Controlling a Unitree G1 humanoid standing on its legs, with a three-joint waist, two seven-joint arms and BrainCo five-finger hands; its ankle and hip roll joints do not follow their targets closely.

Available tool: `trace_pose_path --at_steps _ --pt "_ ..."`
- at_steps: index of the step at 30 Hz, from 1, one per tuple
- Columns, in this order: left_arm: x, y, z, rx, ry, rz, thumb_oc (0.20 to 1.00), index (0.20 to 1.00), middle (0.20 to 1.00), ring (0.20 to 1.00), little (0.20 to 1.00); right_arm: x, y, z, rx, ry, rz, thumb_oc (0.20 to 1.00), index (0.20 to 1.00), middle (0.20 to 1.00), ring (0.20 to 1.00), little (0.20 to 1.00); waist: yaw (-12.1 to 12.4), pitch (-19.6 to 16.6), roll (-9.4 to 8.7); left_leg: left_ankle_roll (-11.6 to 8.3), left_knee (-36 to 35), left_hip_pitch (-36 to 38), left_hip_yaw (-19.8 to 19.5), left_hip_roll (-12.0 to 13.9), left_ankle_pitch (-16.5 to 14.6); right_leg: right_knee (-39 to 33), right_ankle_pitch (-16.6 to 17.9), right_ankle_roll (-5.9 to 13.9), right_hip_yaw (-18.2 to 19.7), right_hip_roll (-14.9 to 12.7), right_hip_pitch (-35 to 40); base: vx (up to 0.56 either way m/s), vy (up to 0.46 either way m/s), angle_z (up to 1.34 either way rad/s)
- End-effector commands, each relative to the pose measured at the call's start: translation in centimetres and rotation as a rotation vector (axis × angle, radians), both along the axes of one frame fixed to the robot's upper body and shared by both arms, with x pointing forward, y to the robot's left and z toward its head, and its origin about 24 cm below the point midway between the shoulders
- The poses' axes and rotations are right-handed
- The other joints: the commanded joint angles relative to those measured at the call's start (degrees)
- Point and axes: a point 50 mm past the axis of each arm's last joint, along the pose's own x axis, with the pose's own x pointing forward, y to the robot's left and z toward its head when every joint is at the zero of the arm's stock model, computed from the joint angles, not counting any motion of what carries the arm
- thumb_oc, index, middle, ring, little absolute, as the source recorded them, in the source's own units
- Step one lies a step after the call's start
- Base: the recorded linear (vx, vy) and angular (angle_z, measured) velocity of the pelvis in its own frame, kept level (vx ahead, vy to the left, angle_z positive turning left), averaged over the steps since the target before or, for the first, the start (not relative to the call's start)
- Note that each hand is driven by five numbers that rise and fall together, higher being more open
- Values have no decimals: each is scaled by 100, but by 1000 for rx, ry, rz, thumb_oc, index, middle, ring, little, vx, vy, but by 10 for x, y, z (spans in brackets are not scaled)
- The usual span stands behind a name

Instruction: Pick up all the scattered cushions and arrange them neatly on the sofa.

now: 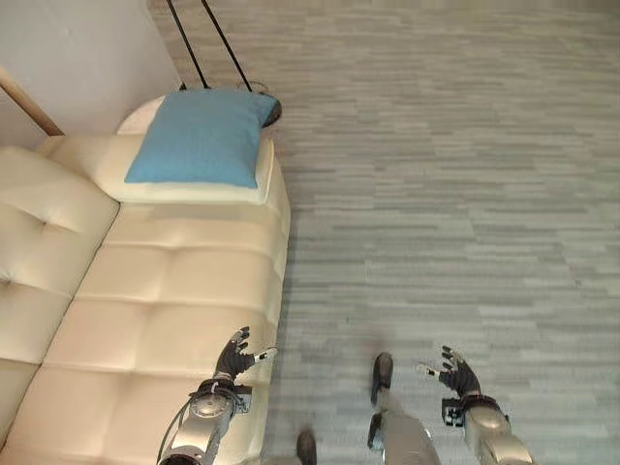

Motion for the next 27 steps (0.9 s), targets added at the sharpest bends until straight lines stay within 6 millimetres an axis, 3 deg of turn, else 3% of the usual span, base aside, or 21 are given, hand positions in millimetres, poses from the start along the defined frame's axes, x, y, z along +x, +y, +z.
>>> trace_pose_path --at_steps 1,2,3,4,8,10,13,16,19,23,27 --pt "19 6 23 -66 -134 53 1000 1000 1000 1000 1000 25 -7 27 -36 -152 8 1000 1000 1000 1000 1000 54 -76 -149 -271 1457 -547 268 -23 -149 -90 -798 115 25 -47 694 145 -143 27" --pt "19 6 23 -65 -135 54 1000 1000 1000 1000 1000 25 -7 27 -36 -152 8 1000 1000 1000 1000 1000 41 -90 -166 -266 1458 -577 258 -43 -130 -93 -788 117 19 -69 673 306 -277 12" --pt "20 4 23 -75 -136 55 1000 1000 1000 1000 1000 28 -7 30 -36 -173 12 1000 1000 1000 1000 1000 125 -21 -196 -363 2412 -993 247 23 223 -143 -953 -29 -51 -24 928 197 -161 7" --pt "20 4 23 -77 -135 55 1000 1000 1000 1000 1000 28 -8 31 -39 -173 14 1000 1000 1000 1000 1000 124 -17 -233 -343 2584 -1108 311 39 297 -141 -1013 -55 -75 -54 981 272 -195 -4" --pt "19 4 22 -73 -126 51 1000 1000 1000 1000 1000 28 -11 34 -45 -179 13 1000 1000 1000 1000 1000 210 41 -307 -225 2611 -1525 489 135 171 -110 -1254 -104 -69 -82 1212 172 -49 3" --pt "16 5 18 -61 -103 51 1000 1000 1000 1000 1000 28 -13 35 -48 -183 13 1000 1000 1000 1000 1000 290 36 -326 -152 1871 -1728 459 26 39 -113 -1401 -59 -24 -73 1400 302 18 -15" --pt "15 5 18 -50 -100 46 1000 1000 1000 1000 1000 28 -14 34 -71 -178 21 1000 1000 1000 1000 1000 449 57 -175 -253 687 -2138 408 71 881 -185 -1627 -60 -7 147 1748 325 58 -12" --pt "18 6 20 -32 -110 39 1000 1000 1000 1000 1000 26 -14 32 -75 -164 7 1000 1000 1000 1000 1000 526 91 -174 -328 251 -2262 546 94 1141 -190 -1758 -81 13 203 1950 249 61 -1" --pt "14 9 18 -17 -98 34 1000 1000 1000 1000 1000 22 -11 26 -73 -139 21 1000 1000 1000 1000 1000 532 -79 -177 -241 28 -2017 593 89 1187 -145 -1850 6 65 201 2108 326 129 -16" --pt "9 14 15 5 -75 25 1000 1000 1000 1000 1000 18 -5 21 -58 -114 34 1000 1000 1000 1000 1000 548 -264 -353 -72 -10 -1775 697 -57 991 63 -1911 161 154 0 2159 283 149 -5" --pt "6 21 14 25 -61 33 1000 1000 1000 1000 1000 15 3 15 -33 -83 54 1000 1000 1000 1000 1000 542 -236 -427 161 -60 -1453 696 -204 719 1330 -1870 384 287 -216 1667 183 155 -1"
